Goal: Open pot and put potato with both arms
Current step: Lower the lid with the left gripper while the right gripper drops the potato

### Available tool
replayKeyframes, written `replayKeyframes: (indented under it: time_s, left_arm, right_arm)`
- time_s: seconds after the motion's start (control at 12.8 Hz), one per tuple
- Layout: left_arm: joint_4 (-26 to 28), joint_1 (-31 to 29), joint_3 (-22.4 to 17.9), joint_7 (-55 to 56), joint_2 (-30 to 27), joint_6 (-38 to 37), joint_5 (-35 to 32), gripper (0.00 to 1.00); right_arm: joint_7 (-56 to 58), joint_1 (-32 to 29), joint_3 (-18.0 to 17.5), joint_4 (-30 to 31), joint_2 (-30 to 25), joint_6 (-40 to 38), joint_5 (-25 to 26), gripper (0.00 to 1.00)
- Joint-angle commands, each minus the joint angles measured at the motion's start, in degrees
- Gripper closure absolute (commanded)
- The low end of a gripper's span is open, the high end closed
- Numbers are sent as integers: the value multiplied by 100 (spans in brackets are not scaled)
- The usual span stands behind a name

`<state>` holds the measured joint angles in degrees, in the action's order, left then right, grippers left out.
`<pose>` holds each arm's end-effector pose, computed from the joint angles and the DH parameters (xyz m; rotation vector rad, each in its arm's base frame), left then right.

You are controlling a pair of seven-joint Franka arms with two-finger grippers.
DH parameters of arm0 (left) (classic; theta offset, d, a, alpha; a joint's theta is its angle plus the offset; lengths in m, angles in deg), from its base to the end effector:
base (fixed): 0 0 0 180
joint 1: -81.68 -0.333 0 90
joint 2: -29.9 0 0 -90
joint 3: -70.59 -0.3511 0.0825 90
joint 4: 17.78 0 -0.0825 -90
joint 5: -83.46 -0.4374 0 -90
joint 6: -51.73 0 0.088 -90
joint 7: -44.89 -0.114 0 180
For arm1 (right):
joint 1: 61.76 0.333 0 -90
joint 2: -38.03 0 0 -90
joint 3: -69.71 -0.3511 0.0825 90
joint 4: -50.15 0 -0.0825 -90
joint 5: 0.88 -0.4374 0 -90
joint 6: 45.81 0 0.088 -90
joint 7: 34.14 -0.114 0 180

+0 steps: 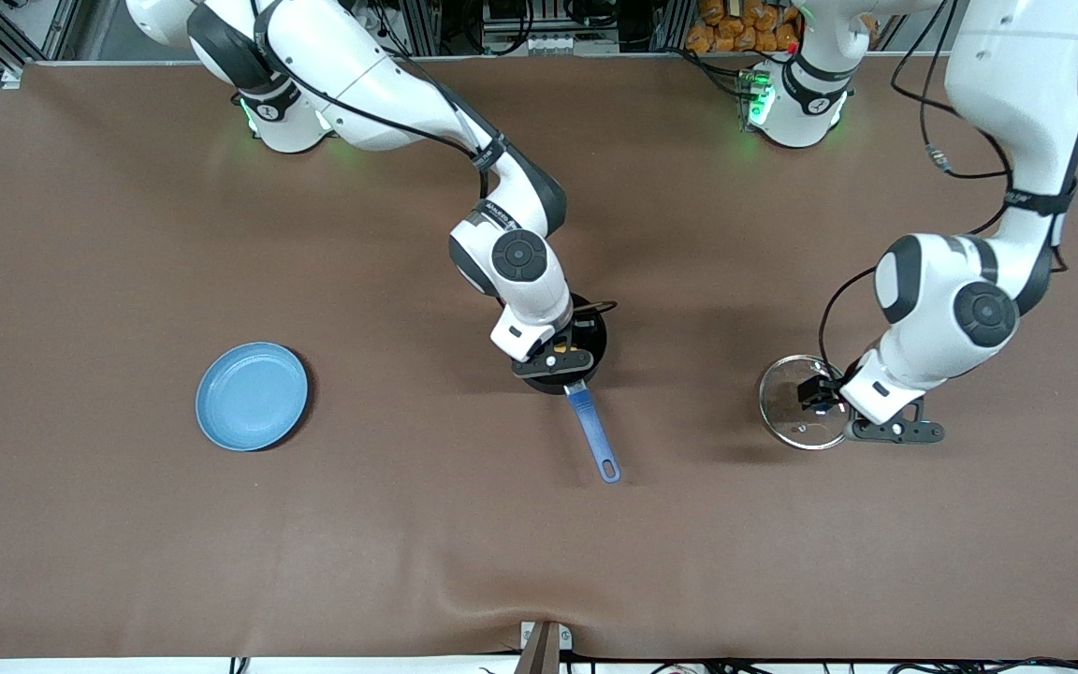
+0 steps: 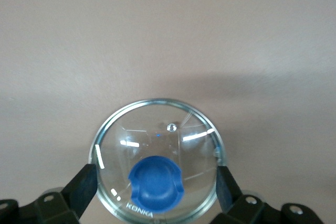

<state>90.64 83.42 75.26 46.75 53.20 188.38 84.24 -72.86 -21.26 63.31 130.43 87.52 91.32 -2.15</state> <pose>0.6895 -0.0745 0.2882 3.0895 -0.0956 0.1299 0.5682 0.5800 0.1832 -2.9764 -0.1235 -0.0457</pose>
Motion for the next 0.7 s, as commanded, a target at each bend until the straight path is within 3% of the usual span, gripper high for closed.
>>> replayKeyframes:
  time_s: [0.0,0.16,0.31,0.62]
  left_arm:
    - [-723,-7,-27,77,-439,-1179,-34,0]
    - [-1662,19,-54,129,-747,-2697,-34,0]
    - [-2419,-6,-2,611,-879,-3729,-139,0]
    - [-2519,-7,-10,587,-1582,-4155,-139,0]
  right_arm:
    - [-92,11,41,-170,34,-46,75,0]
    - [-56,2,50,-170,-132,-73,92,0]
    - [-56,-68,50,-170,-343,-273,206,0]
    - [31,-322,41,-153,-1247,-1536,216,0]
